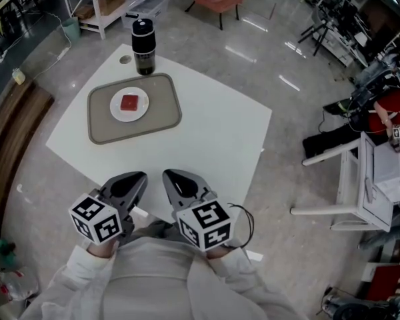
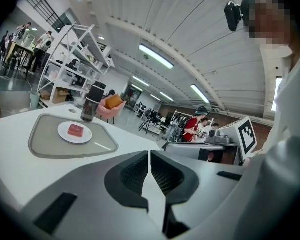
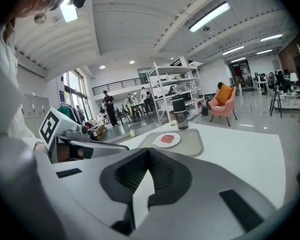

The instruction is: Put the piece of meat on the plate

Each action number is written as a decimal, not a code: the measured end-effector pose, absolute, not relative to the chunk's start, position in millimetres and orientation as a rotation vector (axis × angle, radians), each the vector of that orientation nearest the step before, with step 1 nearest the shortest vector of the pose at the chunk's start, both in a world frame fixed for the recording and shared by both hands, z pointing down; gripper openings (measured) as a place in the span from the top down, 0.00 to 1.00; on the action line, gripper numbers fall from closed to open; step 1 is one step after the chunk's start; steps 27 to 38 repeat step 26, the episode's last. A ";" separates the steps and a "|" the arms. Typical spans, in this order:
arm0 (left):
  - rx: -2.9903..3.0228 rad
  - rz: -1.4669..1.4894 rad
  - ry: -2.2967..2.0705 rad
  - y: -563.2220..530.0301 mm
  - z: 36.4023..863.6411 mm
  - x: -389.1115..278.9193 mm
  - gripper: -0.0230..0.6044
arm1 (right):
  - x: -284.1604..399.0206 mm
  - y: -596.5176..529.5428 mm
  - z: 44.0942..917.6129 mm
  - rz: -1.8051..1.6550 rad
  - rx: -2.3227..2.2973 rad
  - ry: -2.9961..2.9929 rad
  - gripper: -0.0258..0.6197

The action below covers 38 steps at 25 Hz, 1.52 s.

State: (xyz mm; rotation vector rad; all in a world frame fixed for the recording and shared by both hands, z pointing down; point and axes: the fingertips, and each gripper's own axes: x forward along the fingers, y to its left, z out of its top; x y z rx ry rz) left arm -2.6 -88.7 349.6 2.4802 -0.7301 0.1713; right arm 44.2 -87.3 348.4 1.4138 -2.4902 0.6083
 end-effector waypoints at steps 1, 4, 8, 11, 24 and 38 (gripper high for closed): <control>2.482 0.175 -0.729 -87.4 349.6 -2.3 0.93 | 43.2 -84.9 349.8 0.600 1.408 -2.486 0.94; 2.486 0.159 -0.735 -91.3 347.5 -2.3 0.93 | 43.0 -86.3 351.6 0.604 1.414 -2.488 0.94; 2.484 0.151 -0.732 -93.0 349.7 -3.6 0.93 | 43.4 -89.1 351.0 0.593 1.428 -2.484 0.94; 2.483 0.157 -0.718 -89.6 349.6 -2.2 0.93 | 44.6 -87.7 349.4 0.589 1.438 -2.481 0.94; 2.512 0.166 -0.703 -88.0 346.0 1.7 0.93 | 46.7 -88.2 350.2 0.599 1.437 -2.481 0.94; 2.508 0.169 -0.707 -88.4 345.6 1.3 0.93 | 47.3 -88.7 350.0 0.603 1.433 -2.482 0.94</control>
